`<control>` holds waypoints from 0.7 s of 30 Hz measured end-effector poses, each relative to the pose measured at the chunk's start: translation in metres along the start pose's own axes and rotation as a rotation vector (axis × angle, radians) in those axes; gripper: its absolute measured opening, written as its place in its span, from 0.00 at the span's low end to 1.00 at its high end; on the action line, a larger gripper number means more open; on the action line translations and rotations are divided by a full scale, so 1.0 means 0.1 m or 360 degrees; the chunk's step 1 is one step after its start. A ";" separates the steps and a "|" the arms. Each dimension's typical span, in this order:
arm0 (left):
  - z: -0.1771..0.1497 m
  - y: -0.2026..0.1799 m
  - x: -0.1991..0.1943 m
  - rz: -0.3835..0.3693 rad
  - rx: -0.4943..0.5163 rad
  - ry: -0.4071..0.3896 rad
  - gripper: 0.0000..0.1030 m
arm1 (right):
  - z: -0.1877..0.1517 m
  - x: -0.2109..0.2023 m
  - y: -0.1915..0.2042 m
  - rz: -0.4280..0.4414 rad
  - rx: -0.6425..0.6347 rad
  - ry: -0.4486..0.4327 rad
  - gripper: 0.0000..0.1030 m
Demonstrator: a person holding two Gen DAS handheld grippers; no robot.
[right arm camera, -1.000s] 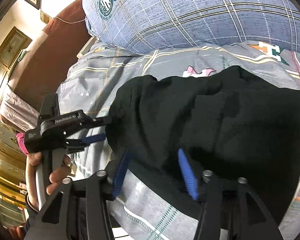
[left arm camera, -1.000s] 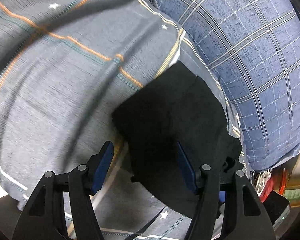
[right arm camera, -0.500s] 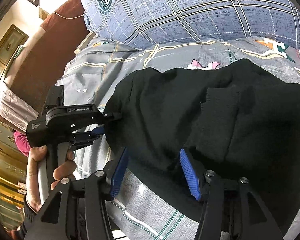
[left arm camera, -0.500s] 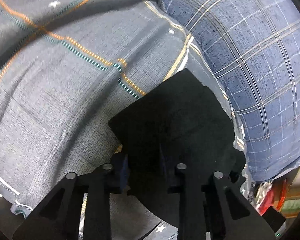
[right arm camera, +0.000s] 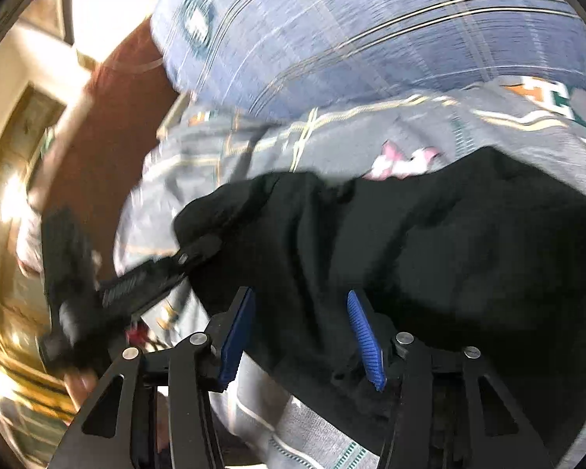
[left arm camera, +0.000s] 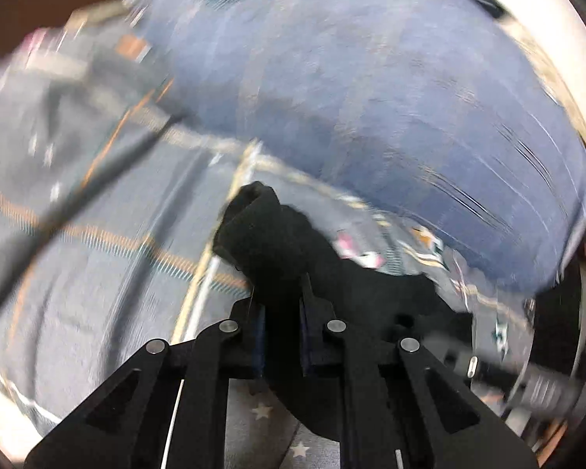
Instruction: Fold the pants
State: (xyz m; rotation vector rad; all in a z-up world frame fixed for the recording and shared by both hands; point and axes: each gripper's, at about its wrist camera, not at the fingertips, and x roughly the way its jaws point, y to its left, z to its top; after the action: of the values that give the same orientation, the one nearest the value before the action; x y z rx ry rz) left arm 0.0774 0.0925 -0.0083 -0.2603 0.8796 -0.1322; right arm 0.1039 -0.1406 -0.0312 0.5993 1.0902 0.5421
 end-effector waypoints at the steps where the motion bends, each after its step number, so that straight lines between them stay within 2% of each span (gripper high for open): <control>1: -0.04 -0.17 -0.08 -0.0003 0.0120 -0.0057 0.10 | 0.04 -0.11 -0.06 0.0020 0.0035 -0.0031 0.56; 6: -0.23 -0.81 -0.20 -0.0069 0.0508 -0.0168 0.10 | 0.15 -0.50 -0.22 0.0120 0.0115 -0.0123 0.64; 11: -0.57 -1.31 -0.17 -0.0112 0.0833 -0.0158 0.09 | 0.23 -0.75 -0.26 0.0253 0.0102 -0.0132 0.86; 13: -0.70 -1.44 -0.12 -0.0105 0.0931 -0.0147 0.09 | 0.24 -0.81 -0.31 0.0312 0.0116 -0.0117 0.91; 18: -0.89 -1.63 -0.04 -0.0066 0.1099 -0.0135 0.09 | 0.23 -0.82 -0.46 0.0232 0.0154 -0.0063 0.91; 21: -0.94 -1.68 -0.02 -0.0069 0.1157 -0.0128 0.09 | 0.21 -0.74 -0.46 0.0063 0.0087 -0.0021 0.88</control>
State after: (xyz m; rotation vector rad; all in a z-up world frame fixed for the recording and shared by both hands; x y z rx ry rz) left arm 0.0021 -0.0842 -0.0175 0.3921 0.6956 -0.4653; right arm 0.1009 -0.2271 -0.0074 0.6726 1.0854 0.5430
